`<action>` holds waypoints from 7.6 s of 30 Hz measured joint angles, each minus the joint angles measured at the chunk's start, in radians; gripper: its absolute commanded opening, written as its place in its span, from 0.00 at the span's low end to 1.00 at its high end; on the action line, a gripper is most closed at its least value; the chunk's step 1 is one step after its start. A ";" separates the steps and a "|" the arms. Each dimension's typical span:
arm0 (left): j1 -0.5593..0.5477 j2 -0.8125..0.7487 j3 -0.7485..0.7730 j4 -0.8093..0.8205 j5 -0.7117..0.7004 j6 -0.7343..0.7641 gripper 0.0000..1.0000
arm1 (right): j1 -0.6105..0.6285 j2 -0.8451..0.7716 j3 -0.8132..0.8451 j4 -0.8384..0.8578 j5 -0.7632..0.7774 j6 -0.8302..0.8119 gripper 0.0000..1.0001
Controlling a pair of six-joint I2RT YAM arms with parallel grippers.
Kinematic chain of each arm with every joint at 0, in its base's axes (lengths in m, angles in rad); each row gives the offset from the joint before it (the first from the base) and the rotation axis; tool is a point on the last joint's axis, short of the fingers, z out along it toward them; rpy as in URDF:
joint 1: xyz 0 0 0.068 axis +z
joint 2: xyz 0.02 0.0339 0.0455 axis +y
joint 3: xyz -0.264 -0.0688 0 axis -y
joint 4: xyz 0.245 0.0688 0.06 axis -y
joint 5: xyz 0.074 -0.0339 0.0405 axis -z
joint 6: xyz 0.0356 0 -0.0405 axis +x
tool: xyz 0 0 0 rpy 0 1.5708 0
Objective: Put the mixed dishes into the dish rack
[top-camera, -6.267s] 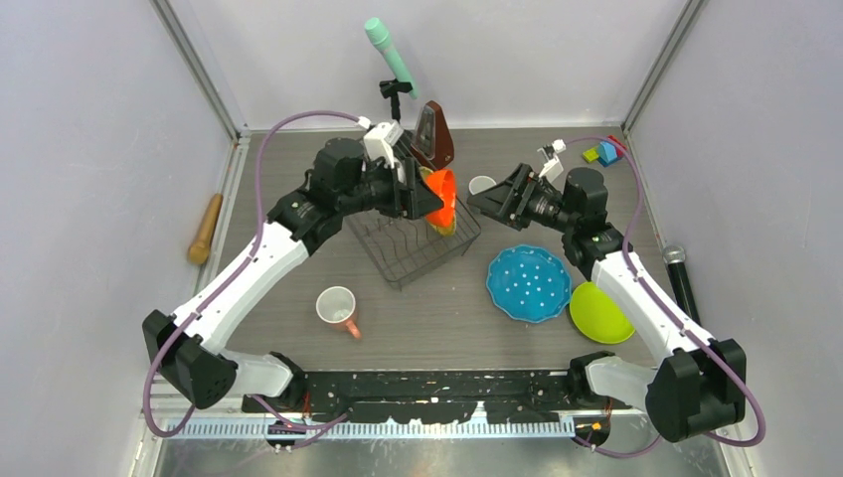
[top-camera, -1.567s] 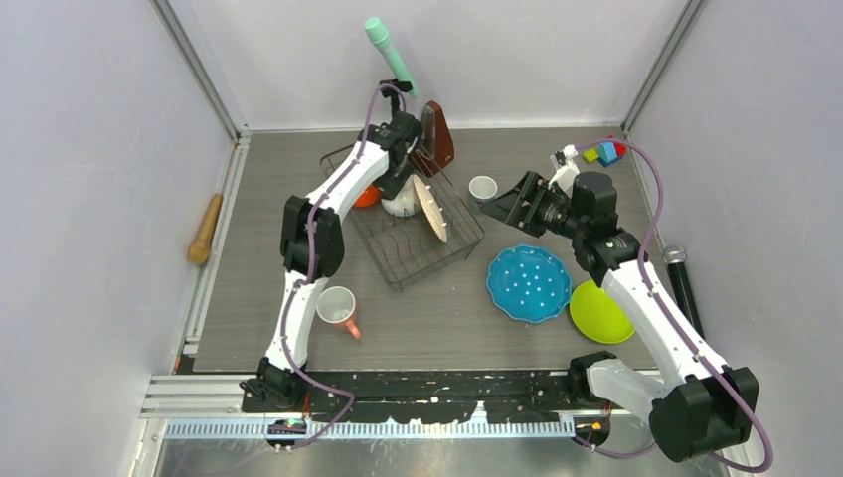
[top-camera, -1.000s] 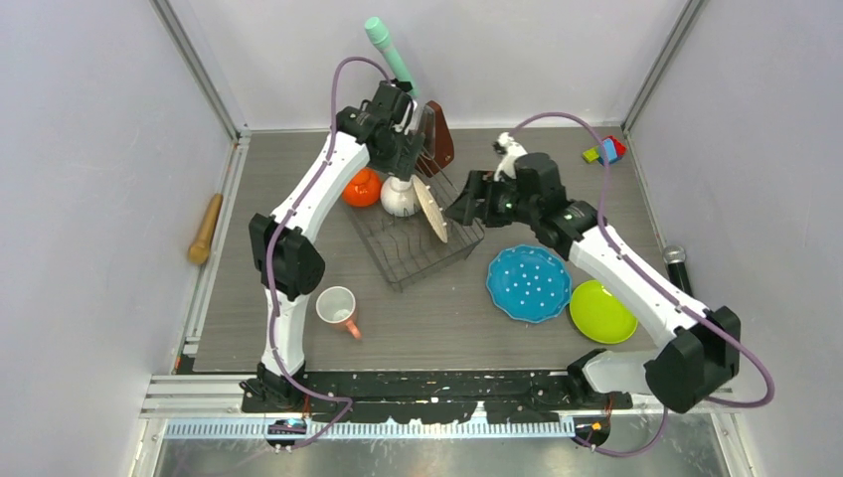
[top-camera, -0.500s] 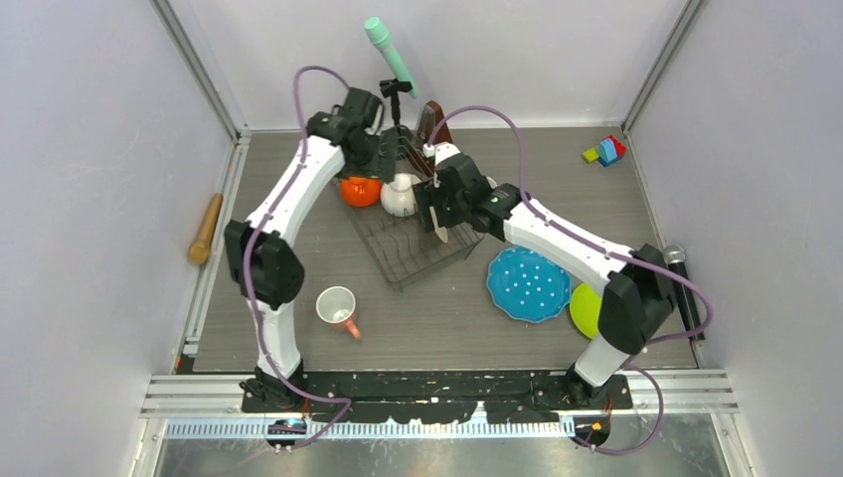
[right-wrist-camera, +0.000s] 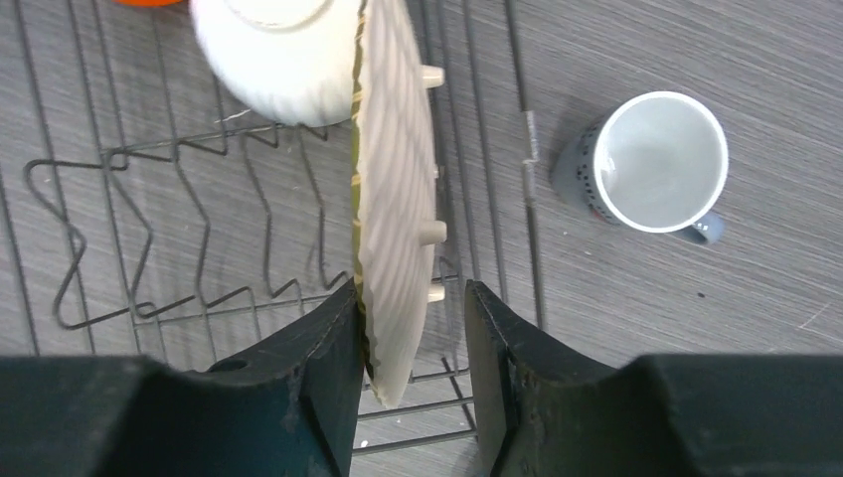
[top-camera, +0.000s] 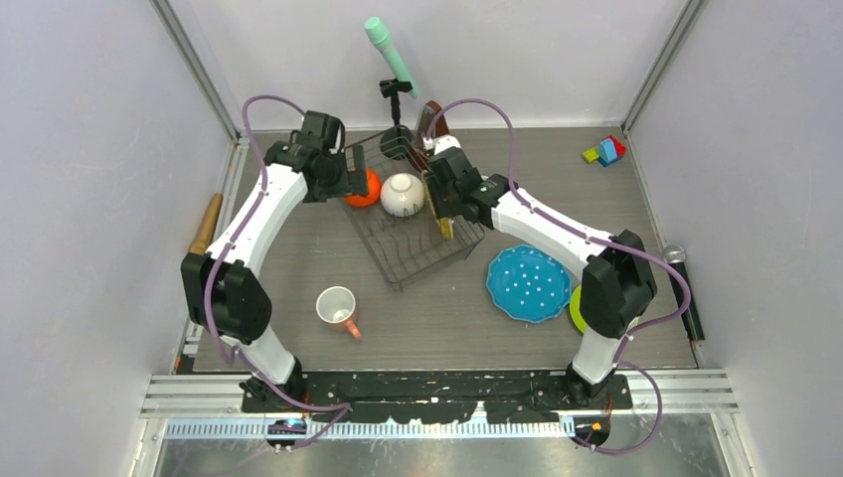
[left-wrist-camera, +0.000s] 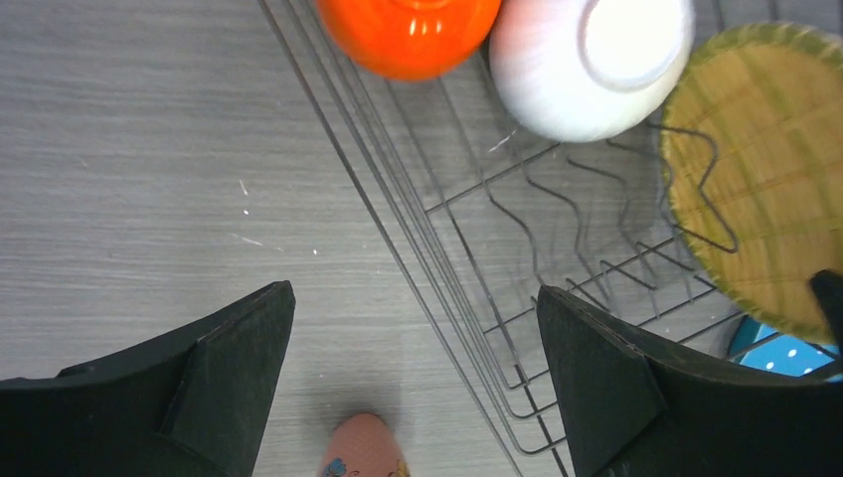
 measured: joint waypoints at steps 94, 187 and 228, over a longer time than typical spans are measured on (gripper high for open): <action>0.112 -0.165 -0.588 0.454 -0.029 -0.623 0.49 | -0.594 -0.734 -0.935 -0.302 -0.165 0.785 0.52; 0.073 -0.135 -0.499 0.869 0.922 -0.411 0.00 | -0.226 -0.421 -0.034 -0.146 -0.456 0.404 0.67; 0.118 -0.381 -0.483 0.618 0.694 -0.314 0.91 | -0.163 -0.274 0.003 -0.179 -0.446 0.288 0.00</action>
